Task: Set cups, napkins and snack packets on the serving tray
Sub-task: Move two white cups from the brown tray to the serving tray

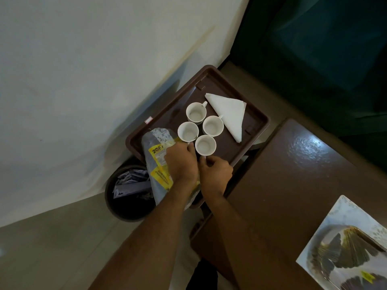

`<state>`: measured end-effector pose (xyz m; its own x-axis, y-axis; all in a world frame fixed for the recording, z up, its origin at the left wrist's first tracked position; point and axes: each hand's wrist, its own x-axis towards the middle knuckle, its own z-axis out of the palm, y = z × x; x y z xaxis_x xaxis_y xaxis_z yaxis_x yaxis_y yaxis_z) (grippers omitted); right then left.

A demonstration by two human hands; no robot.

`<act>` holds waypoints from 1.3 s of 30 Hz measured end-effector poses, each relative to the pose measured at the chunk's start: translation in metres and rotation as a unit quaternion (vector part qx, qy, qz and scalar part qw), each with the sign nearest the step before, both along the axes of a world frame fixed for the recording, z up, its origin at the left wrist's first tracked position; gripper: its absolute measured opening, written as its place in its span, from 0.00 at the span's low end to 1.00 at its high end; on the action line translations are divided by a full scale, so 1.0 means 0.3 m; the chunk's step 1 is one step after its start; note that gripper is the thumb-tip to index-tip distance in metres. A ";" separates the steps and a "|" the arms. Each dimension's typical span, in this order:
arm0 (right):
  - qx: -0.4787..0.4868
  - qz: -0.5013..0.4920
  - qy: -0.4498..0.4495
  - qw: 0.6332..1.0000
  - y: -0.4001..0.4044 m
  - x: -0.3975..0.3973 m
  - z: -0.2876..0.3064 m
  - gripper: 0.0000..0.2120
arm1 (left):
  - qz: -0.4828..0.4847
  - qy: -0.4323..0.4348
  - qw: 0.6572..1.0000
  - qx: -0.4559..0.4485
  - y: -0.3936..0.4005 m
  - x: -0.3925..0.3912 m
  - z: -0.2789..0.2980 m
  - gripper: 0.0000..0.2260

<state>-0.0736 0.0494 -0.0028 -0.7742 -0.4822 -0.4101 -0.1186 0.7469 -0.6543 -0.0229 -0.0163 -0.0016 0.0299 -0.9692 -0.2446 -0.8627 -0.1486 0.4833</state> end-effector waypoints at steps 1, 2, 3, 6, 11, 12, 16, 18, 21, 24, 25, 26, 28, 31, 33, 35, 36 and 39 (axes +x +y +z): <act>-0.003 -0.004 -0.005 1.000 0.003 0.000 0.000 0.19 | 0.004 0.011 1.000 -0.002 0.006 0.002 -0.002 0.16; -0.006 -0.008 -0.009 1.000 0.008 -0.001 -0.003 0.18 | 0.006 0.019 1.000 -0.006 0.014 0.004 -0.001 0.16; -0.010 -0.010 -0.013 1.000 0.014 -0.004 -0.005 0.17 | 0.006 0.025 1.000 -0.010 0.024 0.006 0.001 0.16; -0.026 -0.015 -0.009 1.000 0.039 -0.018 0.002 0.14 | 0.003 0.038 0.999 -0.033 0.056 0.013 0.016 0.17; -0.044 -0.008 0.026 0.999 0.080 -0.050 0.028 0.14 | 0.006 0.066 0.996 -0.058 0.112 0.022 0.037 0.19; -0.051 -0.003 0.032 0.998 0.090 -0.057 0.036 0.14 | 0.006 0.069 0.995 -0.067 0.124 0.020 0.045 0.19; -0.075 0.011 0.051 0.996 0.129 -0.086 0.067 0.13 | 0.007 0.078 0.993 -0.092 0.164 0.012 0.068 0.19; -0.091 0.011 0.060 0.994 0.147 -0.100 0.078 0.13 | 0.004 0.076 0.992 -0.102 0.181 0.004 0.082 0.18; -0.112 -0.003 0.072 0.991 0.193 -0.140 0.102 0.14 | -0.014 0.066 0.990 -0.124 0.226 -0.030 0.120 0.18; -0.124 -0.018 0.087 0.988 0.246 -0.186 0.133 0.11 | -0.030 0.060 0.989 -0.130 0.288 -0.064 0.158 0.19; -0.128 -0.022 0.089 0.988 0.269 -0.204 0.144 0.10 | -0.037 0.059 0.989 -0.132 0.316 -0.077 0.168 0.19; -0.130 -0.026 0.090 0.987 0.294 -0.225 0.154 0.10 | -0.045 0.058 0.988 -0.134 0.345 -0.092 0.178 0.19; -0.137 -0.030 0.100 0.985 0.350 -0.267 0.168 0.10 | -0.058 0.054 0.988 -0.132 0.406 -0.125 0.195 0.19; -0.139 -0.047 0.117 0.982 0.462 -0.336 0.177 0.10 | -0.079 0.060 0.987 -0.123 0.514 -0.192 0.208 0.17; -0.138 -0.059 0.124 0.981 0.546 -0.379 0.178 0.09 | -0.086 0.064 0.988 -0.109 0.592 -0.235 0.213 0.17; -0.133 -0.072 0.130 0.980 0.644 -0.423 0.180 0.08 | -0.100 0.082 0.987 -0.093 0.682 -0.284 0.208 0.16; -0.126 -0.082 0.132 0.980 0.705 -0.449 0.180 0.07 | -0.109 0.094 0.986 -0.087 0.739 -0.317 0.207 0.15; -0.110 -0.108 0.133 0.979 0.829 -0.491 0.175 0.06 | -0.125 0.114 0.984 -0.064 0.856 -0.373 0.206 0.12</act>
<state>-0.2210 0.2980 0.0496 -0.9329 -0.3504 -0.0834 -0.1630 0.6172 -0.7697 -0.1347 0.2405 0.0601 -0.2548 -0.9626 -0.0921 -0.7322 0.1298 0.6686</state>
